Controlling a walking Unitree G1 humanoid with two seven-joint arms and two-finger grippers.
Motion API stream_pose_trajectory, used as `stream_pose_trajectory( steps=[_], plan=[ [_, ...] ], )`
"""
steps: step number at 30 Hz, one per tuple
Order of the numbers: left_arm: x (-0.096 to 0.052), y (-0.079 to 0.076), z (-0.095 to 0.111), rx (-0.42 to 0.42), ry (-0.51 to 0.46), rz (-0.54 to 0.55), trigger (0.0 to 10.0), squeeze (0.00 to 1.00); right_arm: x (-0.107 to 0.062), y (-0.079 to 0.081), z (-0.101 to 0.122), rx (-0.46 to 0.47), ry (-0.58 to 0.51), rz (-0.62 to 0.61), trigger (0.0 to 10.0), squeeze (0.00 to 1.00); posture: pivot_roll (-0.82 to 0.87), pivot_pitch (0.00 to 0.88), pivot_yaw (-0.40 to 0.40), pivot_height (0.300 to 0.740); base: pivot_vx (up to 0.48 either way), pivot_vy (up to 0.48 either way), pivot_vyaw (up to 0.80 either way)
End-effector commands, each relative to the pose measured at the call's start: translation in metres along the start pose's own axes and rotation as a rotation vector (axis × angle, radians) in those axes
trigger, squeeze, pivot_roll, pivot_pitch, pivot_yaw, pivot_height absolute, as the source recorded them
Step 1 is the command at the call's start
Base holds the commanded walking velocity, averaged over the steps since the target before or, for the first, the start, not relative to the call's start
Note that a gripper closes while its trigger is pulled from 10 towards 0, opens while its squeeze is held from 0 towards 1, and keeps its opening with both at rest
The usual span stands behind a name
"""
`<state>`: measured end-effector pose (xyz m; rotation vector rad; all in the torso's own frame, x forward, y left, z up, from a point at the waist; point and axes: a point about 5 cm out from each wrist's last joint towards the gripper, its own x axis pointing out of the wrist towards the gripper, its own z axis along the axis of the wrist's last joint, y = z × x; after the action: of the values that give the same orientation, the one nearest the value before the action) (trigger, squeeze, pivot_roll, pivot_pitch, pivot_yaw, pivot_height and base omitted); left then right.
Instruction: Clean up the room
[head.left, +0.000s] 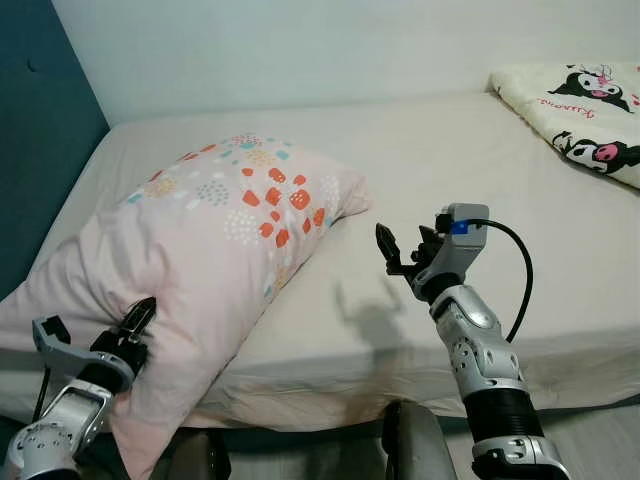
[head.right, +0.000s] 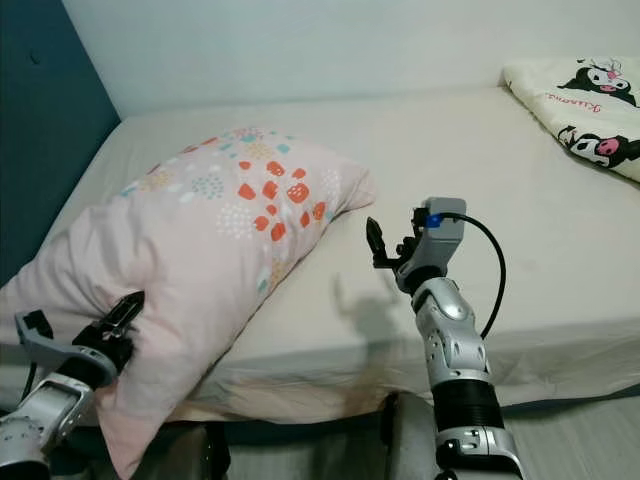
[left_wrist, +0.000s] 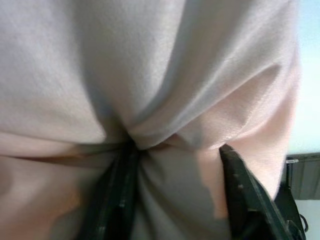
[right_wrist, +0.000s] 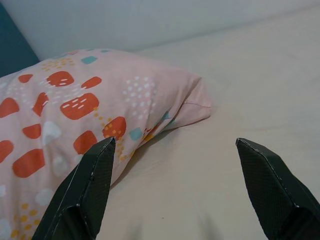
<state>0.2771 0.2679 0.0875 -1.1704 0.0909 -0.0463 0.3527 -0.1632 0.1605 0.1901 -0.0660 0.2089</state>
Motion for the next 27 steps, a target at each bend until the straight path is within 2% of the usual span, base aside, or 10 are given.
stream_pose_trajectory(
  steps=[1,3,6,9,15,16,17,19,22,27],
  plan=[
    [0.012,-0.020,-0.002,0.016,0.008,-0.062,0.0,0.00,0.003,0.002,0.002,-0.001,-0.006,0.011,10.0,0.00,-0.02,0.058,0.005,0.471,0.000,0.000,0.00],
    [0.015,-0.037,0.013,0.064,-0.070,-0.064,0.0,0.00,0.004,0.003,0.001,-0.003,-0.004,0.020,10.0,0.00,-0.01,0.053,0.003,0.471,0.000,0.000,0.00],
    [0.007,-0.039,0.027,0.137,-0.139,0.029,0.0,0.00,0.008,0.007,0.000,0.005,-0.001,0.036,10.0,0.00,0.01,0.043,0.002,0.471,0.000,0.000,0.00],
    [-0.019,-0.030,0.035,0.158,-0.175,0.147,0.0,0.00,0.011,0.014,-0.004,0.023,0.010,0.059,10.0,0.00,0.04,0.040,-0.009,0.471,0.000,0.000,0.00],
    [-0.065,-0.017,0.017,0.118,-0.088,0.171,0.0,0.00,0.014,0.021,-0.010,0.078,0.028,0.081,10.0,0.00,0.07,0.040,-0.014,0.471,0.000,0.000,0.00],
    [-0.098,-0.006,0.010,0.086,-0.074,0.224,0.0,0.00,0.016,0.026,-0.014,0.126,0.034,0.094,10.0,0.00,0.08,0.041,-0.015,0.471,0.000,0.000,0.00],
    [-0.098,-0.006,0.010,0.086,-0.074,0.224,0.0,0.00,0.016,0.026,-0.014,0.126,0.034,0.094,10.0,0.00,0.08,0.041,-0.015,0.471,0.000,0.000,0.00],
    [-0.126,0.004,0.017,0.090,-0.144,0.340,0.0,0.00,0.016,0.028,-0.017,0.144,0.043,0.099,10.0,0.00,0.10,0.052,-0.022,0.471,0.000,0.000,0.00],
    [-0.148,0.008,0.020,0.103,-0.214,0.453,0.0,0.00,0.016,0.030,-0.020,0.147,0.055,0.106,10.0,0.00,0.11,0.054,-0.026,0.471,0.000,0.000,0.00],
    [-0.159,-0.005,0.008,0.082,-0.214,0.482,0.0,0.00,0.017,0.031,-0.023,0.145,0.063,0.114,10.0,0.00,0.12,0.060,-0.028,0.471,0.000,0.000,0.00]
  ],
)
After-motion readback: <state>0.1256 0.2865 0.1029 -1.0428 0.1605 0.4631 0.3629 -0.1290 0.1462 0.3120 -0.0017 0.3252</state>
